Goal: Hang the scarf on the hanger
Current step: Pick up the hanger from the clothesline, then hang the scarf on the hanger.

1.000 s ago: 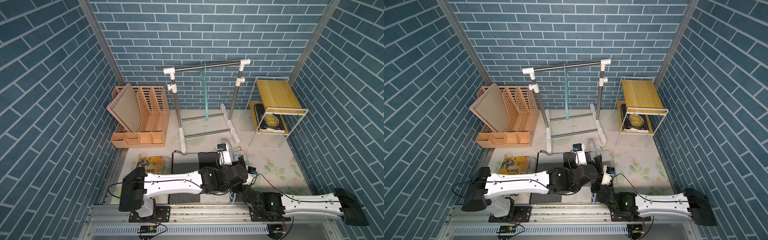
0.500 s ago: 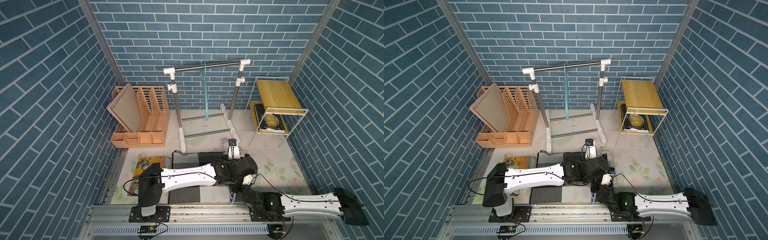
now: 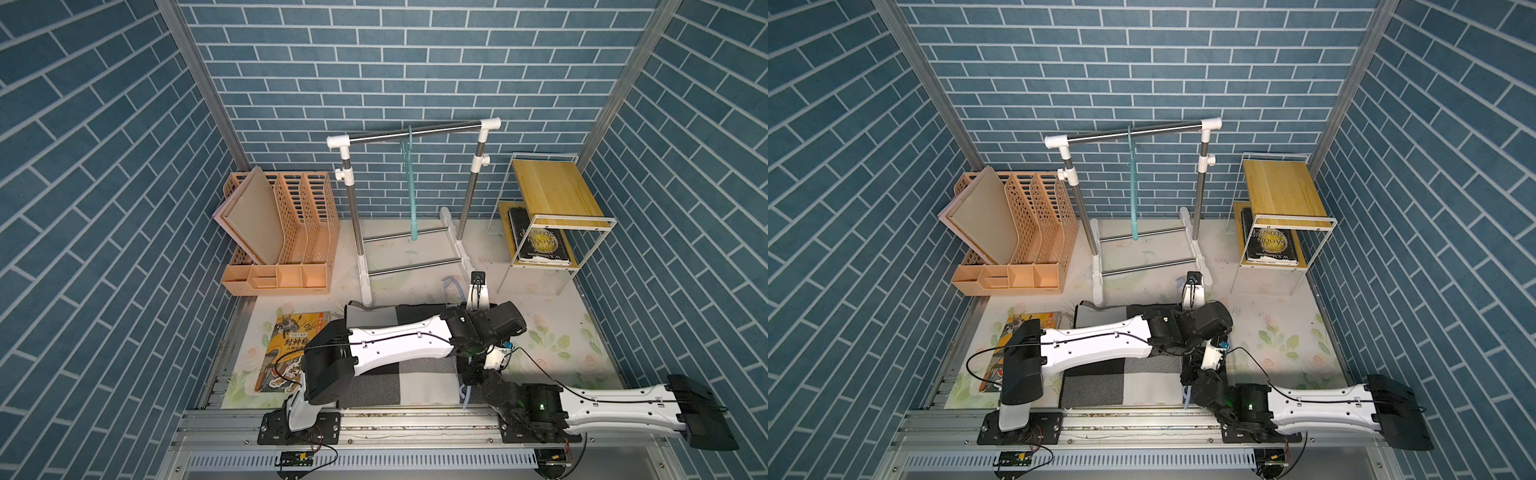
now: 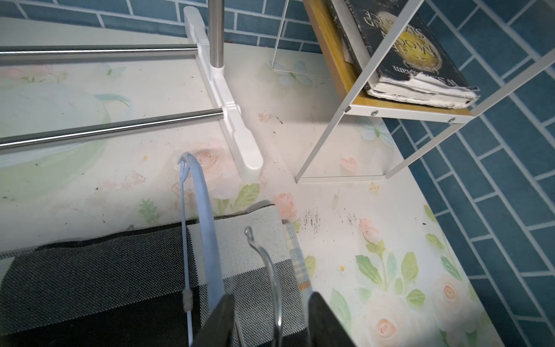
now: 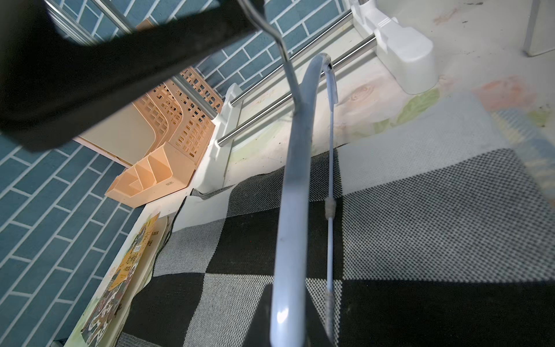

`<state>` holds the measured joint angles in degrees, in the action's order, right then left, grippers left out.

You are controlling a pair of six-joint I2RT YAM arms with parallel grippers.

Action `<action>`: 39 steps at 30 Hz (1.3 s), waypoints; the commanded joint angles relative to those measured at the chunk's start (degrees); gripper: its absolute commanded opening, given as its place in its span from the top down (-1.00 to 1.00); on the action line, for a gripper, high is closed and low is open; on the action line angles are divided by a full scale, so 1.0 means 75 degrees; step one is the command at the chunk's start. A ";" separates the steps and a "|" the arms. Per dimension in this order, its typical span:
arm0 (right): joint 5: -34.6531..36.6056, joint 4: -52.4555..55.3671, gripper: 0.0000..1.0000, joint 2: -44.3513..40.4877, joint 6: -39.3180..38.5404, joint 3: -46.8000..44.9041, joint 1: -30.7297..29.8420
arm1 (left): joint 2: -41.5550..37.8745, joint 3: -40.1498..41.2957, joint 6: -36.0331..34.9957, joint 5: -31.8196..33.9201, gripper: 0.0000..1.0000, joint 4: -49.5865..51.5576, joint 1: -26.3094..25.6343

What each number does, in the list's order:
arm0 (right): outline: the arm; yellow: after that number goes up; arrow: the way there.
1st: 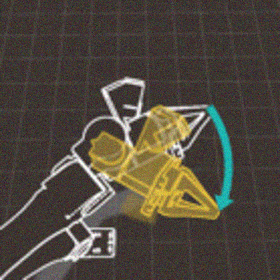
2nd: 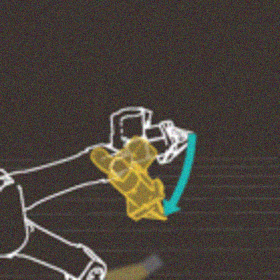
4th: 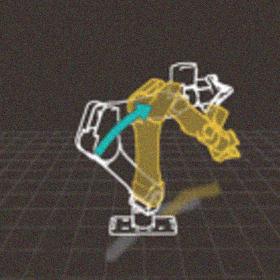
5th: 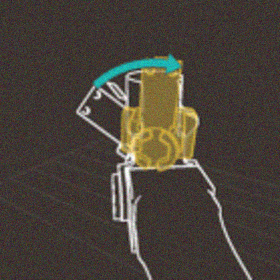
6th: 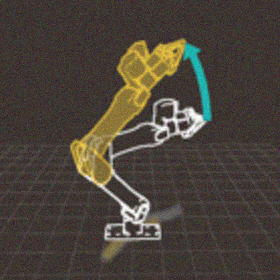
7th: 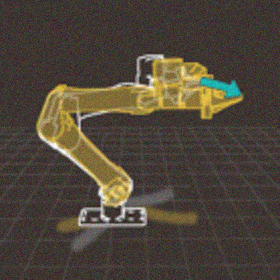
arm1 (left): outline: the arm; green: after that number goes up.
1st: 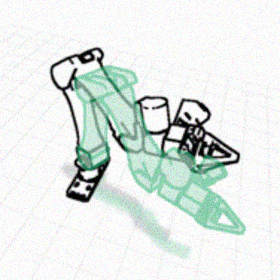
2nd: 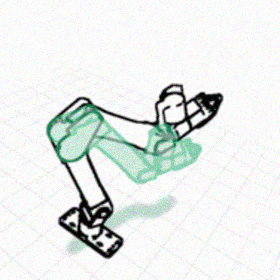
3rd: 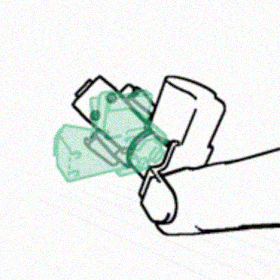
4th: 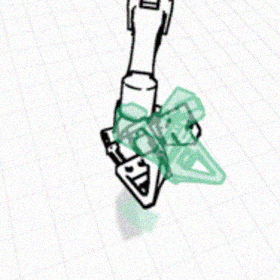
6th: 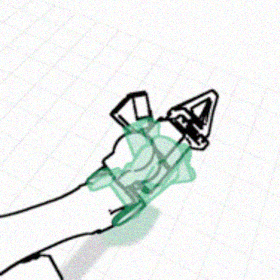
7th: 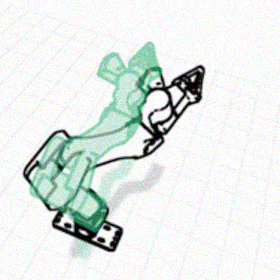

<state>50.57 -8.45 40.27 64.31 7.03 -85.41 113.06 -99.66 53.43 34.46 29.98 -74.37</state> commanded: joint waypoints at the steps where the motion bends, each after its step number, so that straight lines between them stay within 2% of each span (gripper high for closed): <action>1: 0.0093 0.0180 1.00 -0.0021 0.0085 0.0159 -0.0025 | -0.0081 0.0028 -0.0069 0.0135 0.45 0.0208 0.0060; 2: 0.0081 0.0186 1.00 -0.0021 0.0085 0.0162 -0.0037 | -0.0114 0.0058 -0.0071 0.0163 0.57 0.0194 0.0070; 4: 0.0026 0.0151 1.00 0.0006 0.0085 0.0154 -0.0030 | -0.0199 0.0142 -0.0048 0.0231 1.00 0.0181 0.0084; 7: -0.0254 0.0211 1.00 0.0027 0.0100 0.0189 -0.0024 | -0.0390 0.0374 -0.0008 0.0349 1.00 0.0059 0.0093; 8: -0.0325 0.0319 0.49 0.0007 0.0134 0.0223 -0.0026 | -0.0472 0.0497 -0.0004 0.0359 1.00 0.0004 0.0095; 10: -0.0483 0.0572 -0.18 -0.0096 0.0132 0.0313 -0.0027 | -0.0630 0.0697 0.0006 0.0343 1.00 -0.0105 0.0110; 11: -0.0541 0.0773 -0.61 -0.0210 0.0116 0.0385 -0.0025 | -0.0691 0.0789 0.0018 0.0350 1.00 -0.0133 0.0110; 12: -0.0593 0.0986 -0.90 -0.0336 0.0084 0.0465 -0.0026 | -0.0768 0.0856 0.0027 0.0349 1.00 -0.0146 0.0127; 13: -0.0641 0.1252 -0.98 -0.0470 0.0025 0.0564 -0.0027 | -0.0830 0.0926 0.0034 0.0335 1.00 -0.0152 0.0120; 19: -0.1279 0.3114 -0.99 -0.1666 -0.0534 0.1467 0.0057 | -0.1488 0.1609 -0.0231 0.0044 1.00 -0.0588 0.0183; 23: -0.2180 0.4526 -0.98 -0.2368 -0.0929 0.2408 0.0392 | -0.2353 0.2800 -0.0541 -0.0627 1.00 -0.1667 0.0339; 28: -0.1576 0.6525 -0.91 -0.2789 -0.0459 0.3324 0.0544 | -0.3727 0.4824 -0.0502 -0.1353 1.00 -0.3383 0.0593; 32: -0.1069 0.7009 -0.89 -0.2365 -0.0606 0.3915 0.0597 | -0.4414 0.5670 -0.0173 -0.1094 1.00 -0.3531 0.0660; 35: -0.1061 0.6835 -0.89 -0.1804 -0.1088 0.4317 0.0746 | -0.4725 0.5962 0.0044 -0.0968 1.00 -0.3562 0.0658; 37: -0.1447 0.6494 -0.89 -0.1399 -0.1649 0.4519 0.1155 | -0.4895 0.6120 0.0156 -0.0878 1.00 -0.3634 0.0658; 39: -0.2343 0.5985 -0.89 -0.0922 -0.2336 0.4652 0.1994 | -0.5044 0.6377 0.0264 -0.0837 1.00 -0.3815 0.0658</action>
<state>37.80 38.89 30.39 55.37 40.10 -74.76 77.17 -53.32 53.58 26.94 4.78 -69.65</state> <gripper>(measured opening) 0.946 0.073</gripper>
